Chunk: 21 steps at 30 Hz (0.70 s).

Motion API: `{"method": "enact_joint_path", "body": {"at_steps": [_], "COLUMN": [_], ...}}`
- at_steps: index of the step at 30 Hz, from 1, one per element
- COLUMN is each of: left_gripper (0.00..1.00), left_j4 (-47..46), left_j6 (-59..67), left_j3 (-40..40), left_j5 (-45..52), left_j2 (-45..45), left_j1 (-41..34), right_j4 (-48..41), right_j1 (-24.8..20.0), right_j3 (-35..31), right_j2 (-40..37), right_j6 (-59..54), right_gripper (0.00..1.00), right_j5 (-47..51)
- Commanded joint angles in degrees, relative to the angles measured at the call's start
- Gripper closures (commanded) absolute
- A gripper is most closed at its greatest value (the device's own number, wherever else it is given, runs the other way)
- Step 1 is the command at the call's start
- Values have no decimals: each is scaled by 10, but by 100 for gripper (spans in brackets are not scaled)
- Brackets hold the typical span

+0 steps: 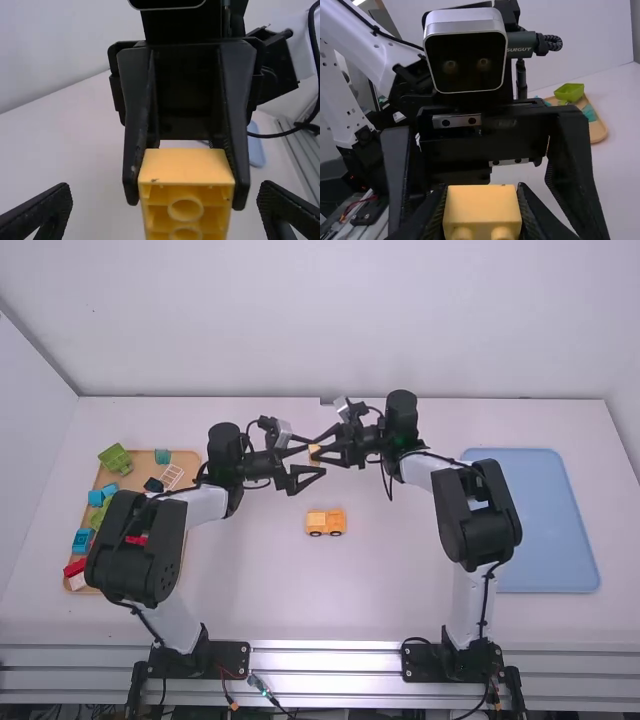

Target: Assemble lego blocks to make yellow taxi

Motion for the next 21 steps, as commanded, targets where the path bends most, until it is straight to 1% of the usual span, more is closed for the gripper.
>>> {"method": "enact_joint_path", "body": {"at_steps": [1,2,4,5,6,7,9,12,16,18,19,20,21], "left_gripper": [1,1,1,1,1,1,1,1,1,1,1,1,1], "left_j4": [0,-2,-20,-22,-42,-53,-75,-104,-124,-125,-125,-125,-125], "left_j6": [-6,-6,-5,-4,16,28,53,87,88,89,89,89,89], "left_j3": [12,12,12,12,12,12,12,12,12,12,12,12,12], "left_j5": [-1,-1,-2,-2,-2,-2,-2,-9,-68,-81,-88,-92,-92], "left_j2": [2,2,2,2,2,2,2,2,2,2,2,2,2], "left_j1": [1,2,6,6,5,5,3,3,3,3,3,3,3], "right_j4": [1,0,-24,-28,-72,-102,-190,-366,-604,-674,-736,-780,-795], "right_j1": [-5,-7,-23,-24,-35,-40,-48,-50,-31,-23,-14,-7,-4], "right_j3": [5,5,5,5,5,5,5,7,26,33,39,42,44], "right_j2": [5,4,4,4,2,0,-13,-55,-119,-134,-144,-146,-146], "right_j6": [1,1,-2,-3,-23,-39,-86,-180,-339,-388,-428,-456,-468], "right_gripper": [88,89,90,90,92,93,95,95,95,95,94,94,93], "right_j5": [34,44,117,124,185,214,290,435,603,653,702,734,745]}}
